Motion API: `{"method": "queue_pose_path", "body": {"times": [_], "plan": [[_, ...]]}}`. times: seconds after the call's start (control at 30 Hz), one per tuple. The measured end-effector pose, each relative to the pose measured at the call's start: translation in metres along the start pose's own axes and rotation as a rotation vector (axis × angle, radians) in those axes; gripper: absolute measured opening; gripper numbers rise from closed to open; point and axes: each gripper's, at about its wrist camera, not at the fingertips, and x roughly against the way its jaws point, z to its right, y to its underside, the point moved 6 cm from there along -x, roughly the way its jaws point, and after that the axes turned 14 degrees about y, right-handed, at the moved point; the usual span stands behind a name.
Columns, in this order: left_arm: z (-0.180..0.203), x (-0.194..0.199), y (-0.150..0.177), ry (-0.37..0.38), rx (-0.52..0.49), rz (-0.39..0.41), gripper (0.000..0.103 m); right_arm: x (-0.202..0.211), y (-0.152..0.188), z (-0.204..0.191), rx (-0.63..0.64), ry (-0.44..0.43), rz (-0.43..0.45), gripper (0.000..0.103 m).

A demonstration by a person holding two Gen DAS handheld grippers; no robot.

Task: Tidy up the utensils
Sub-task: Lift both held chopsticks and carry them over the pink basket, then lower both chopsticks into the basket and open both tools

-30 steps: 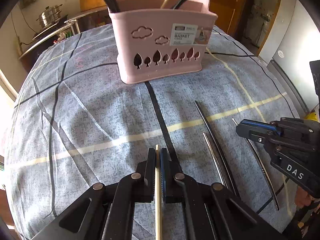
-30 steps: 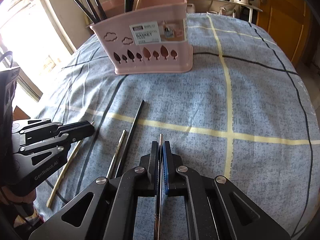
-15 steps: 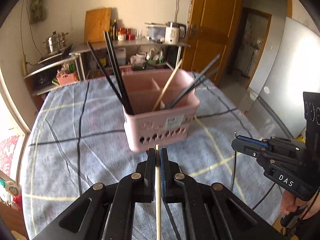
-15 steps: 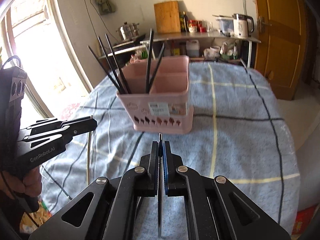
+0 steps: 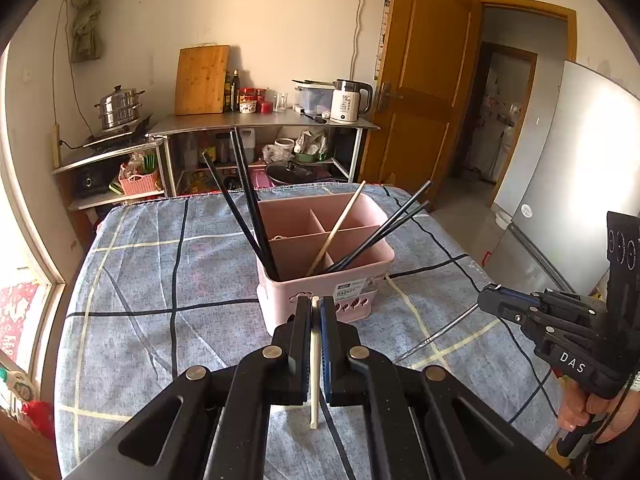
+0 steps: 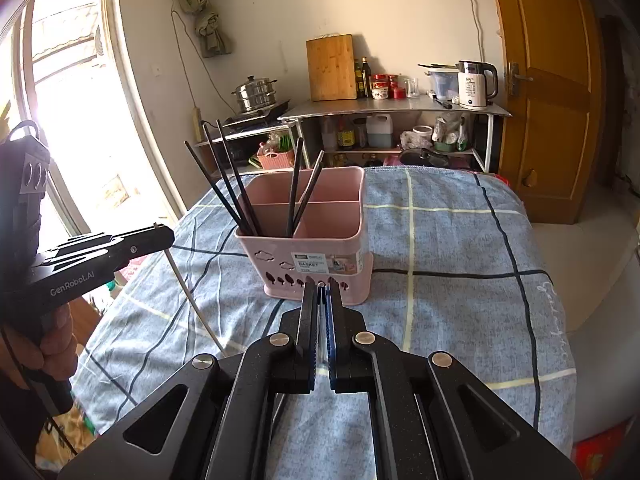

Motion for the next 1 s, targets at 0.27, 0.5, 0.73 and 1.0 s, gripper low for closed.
{"method": "queue_pose_path", "body": {"times": [0.27,0.5,0.73,1.0], "plan": [[0.006,0.009,0.002,0.008,-0.012,-0.011,0.004,0.007,0.001,0.0,0.008,-0.005,-0.001,0.004],[0.008,0.02,-0.016,0.032,0.013,0.023,0.004,0.019,-0.016,-0.007,0.006,-0.038,0.037,0.004],[0.007,0.036,-0.054,0.036,0.001,0.091,0.004,0.029,-0.046,-0.017,-0.01,-0.085,0.094,0.004],[-0.004,0.045,-0.109,0.009,-0.008,0.168,0.004,0.035,-0.096,-0.031,-0.012,-0.102,0.187,0.003]]}}
